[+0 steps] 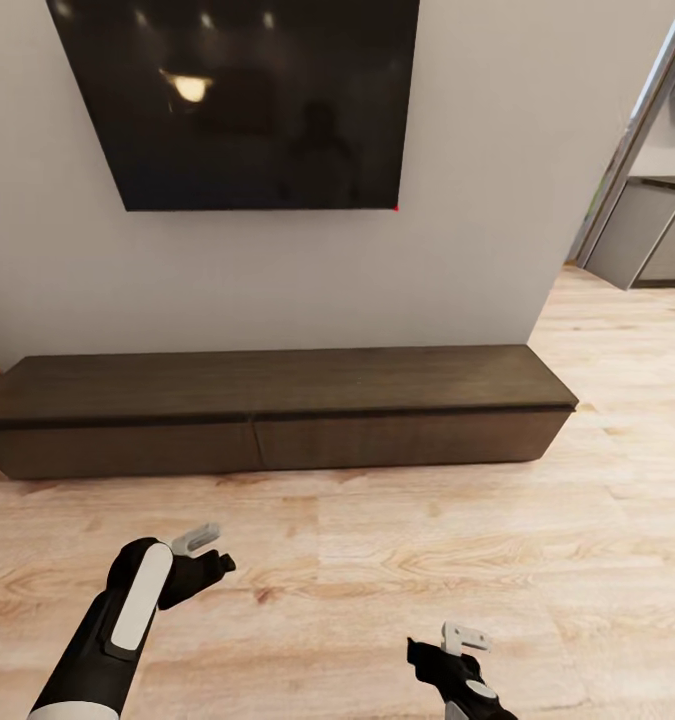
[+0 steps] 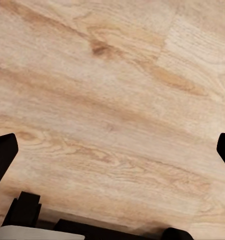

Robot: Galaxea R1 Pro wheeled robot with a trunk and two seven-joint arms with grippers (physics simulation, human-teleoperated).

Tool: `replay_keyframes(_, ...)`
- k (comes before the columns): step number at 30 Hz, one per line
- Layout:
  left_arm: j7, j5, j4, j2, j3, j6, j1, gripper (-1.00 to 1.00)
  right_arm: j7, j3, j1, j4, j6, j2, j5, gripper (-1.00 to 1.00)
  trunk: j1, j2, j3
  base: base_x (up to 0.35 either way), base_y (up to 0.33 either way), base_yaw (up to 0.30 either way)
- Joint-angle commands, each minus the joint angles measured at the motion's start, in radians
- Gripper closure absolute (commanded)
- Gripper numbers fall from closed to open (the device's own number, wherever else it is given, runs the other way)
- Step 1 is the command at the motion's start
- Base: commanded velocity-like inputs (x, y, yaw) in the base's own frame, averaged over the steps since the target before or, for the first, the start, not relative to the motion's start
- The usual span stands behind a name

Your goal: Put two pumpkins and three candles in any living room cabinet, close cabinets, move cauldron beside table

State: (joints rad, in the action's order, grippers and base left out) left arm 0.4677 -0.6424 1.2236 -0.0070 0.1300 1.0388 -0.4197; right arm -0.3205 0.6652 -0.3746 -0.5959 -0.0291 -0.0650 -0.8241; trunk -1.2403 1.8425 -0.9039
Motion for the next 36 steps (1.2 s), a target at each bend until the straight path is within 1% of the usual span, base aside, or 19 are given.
replay_keyframes(1,0.009,-0.011,0.001,-0.001,0.003,0.004,-0.001,-1.00,0.029,0.000,-0.001,-0.003,-0.009,-0.009,-0.011,-1.00,-0.004,0.008,-0.004,0.000,0.000,0.000)
replay_keyframes(3,0.009,-0.011,0.001,-0.001,0.004,0.006,-0.001,-1.00,0.102,-0.040,-0.001,-0.009,-0.012,-0.027,-0.027,-1.00,-0.012,0.022,-0.010,0.000,0.000,0.000)
replay_keyframes(6,0.009,-0.011,-0.006,-0.001,0.005,0.007,-0.001,-1.00,0.212,-0.142,0.000,-0.012,-0.006,-0.045,-0.082,-1.00,-0.023,0.043,-0.020,0.000,0.000,0.000)
replay_keyframes(9,0.009,-0.010,-0.012,-0.004,0.004,0.007,-0.001,-1.00,0.244,-0.207,-0.001,-0.013,-0.003,-0.036,-0.106,-1.00,-0.035,0.064,-0.029,0.000,0.000,0.000)
replay_keyframes(12,0.009,-0.010,-0.014,-0.012,0.000,0.007,-0.001,-1.00,0.237,-0.250,-0.001,-0.019,-0.002,-0.034,-0.124,-1.00,-0.046,0.085,-0.039,0.000,0.000,0.000)
replay_keyframes(13,0.009,-0.011,-0.014,-0.015,-0.001,0.007,-0.001,-1.00,0.236,-0.280,-0.001,-0.019,-0.003,-0.036,-0.137,-1.00,-0.050,0.092,-0.042,0.000,0.000,0.000)
replay_keyframes(14,0.009,-0.011,-0.015,-0.017,-0.002,0.007,-0.001,-1.00,0.237,-0.323,-0.002,-0.020,-0.002,-0.039,-0.155,-1.00,-0.054,0.099,-0.045,0.000,0.000,0.000)
replay_keyframes(15,0.009,-0.011,-0.015,-0.018,-0.002,0.007,-0.001,-1.00,0.239,-0.395,-0.003,-0.021,0.001,-0.042,-0.176,-1.00,-0.058,0.106,-0.048,0.000,0.000,0.000)
replay_keyframes(16,0.009,-0.011,-0.015,-0.019,-0.002,0.007,-0.001,-1.00,0.244,-0.436,-0.005,-0.022,0.009,-0.043,-0.183,-1.00,-0.061,0.113,-0.051,0.000,0.000,0.000)
replay_keyframes(17,0.009,-0.011,-0.015,-0.019,-0.003,0.007,-0.001,-1.00,0.258,-0.469,-0.007,-0.023,0.027,-0.045,-0.188,-1.00,-0.065,0.120,-0.054,0.000,0.000,0.000)
replay_keyframes(18,0.009,-0.011,-0.015,-0.020,-0.003,0.007,-0.001,-1.00,0.279,-0.491,-0.008,-0.024,0.045,-0.046,-0.192,-1.00,-0.069,0.127,-0.057,0.000,0.000,0.000)
replay_keyframes(19,0.009,-0.011,-0.015,-0.020,-0.003,0.007,-0.001,-1.00,0.332,-0.509,-0.010,-0.026,0.064,-0.047,-0.194,-1.00,-0.073,0.134,-0.060,0.000,0.000,0.000)
replay_keyframes(24,0.009,-0.011,-0.018,-0.019,-0.002,0.007,-0.001,-1.00,0.476,-0.527,-0.011,-0.028,0.084,-0.047,-0.195,-1.00,-0.092,0.169,-0.076,0.000,0.000,0.000)
replay_keyframes(28,0.009,-0.013,-0.018,-0.020,-0.001,0.007,-0.001,-1.00,0.502,-0.528,-0.011,-0.028,0.086,-0.046,-0.198,-1.00,-0.107,0.197,-0.089,0.000,0.000,0.000)
replay_keyframes(30,0.009,-0.033,-0.015,-0.019,-0.002,0.008,-0.001,-1.00,0.506,-0.529,-0.010,-0.028,0.083,-0.045,-0.199,-1.00,-0.115,0.211,-0.095,0.000,0.000,0.000)
replay_keyframes(31,0.009,-0.068,-0.007,-0.016,-0.006,0.008,-0.001,-1.00,0.507,-0.530,-0.010,-0.028,0.081,-0.043,-0.199,-1.00,-0.119,0.218,-0.098,0.000,0.000,0.000)
replay_keyframes(32,0.009,-0.084,-0.003,-0.015,-0.007,0.008,-0.001,-1.00,0.507,-0.530,-0.010,-0.029,0.080,-0.043,-0.199,-1.00,-0.123,0.225,-0.101,0.000,0.000,0.000)
replay_keyframes(34,0.009,-0.158,0.020,-0.007,-0.016,0.008,0.000,-1.00,0.509,-0.530,-0.009,-0.029,0.080,-0.044,-0.199,-1.00,-0.130,0.239,-0.107,0.000,0.000,0.000)
replay_keyframes(36,0.009,-0.245,0.052,0.017,-0.030,0.008,0.005,-1.00,0.509,-0.530,-0.010,-0.030,0.079,-0.043,-0.199,-1.00,-0.138,0.253,-0.114,0.000,0.000,0.000)
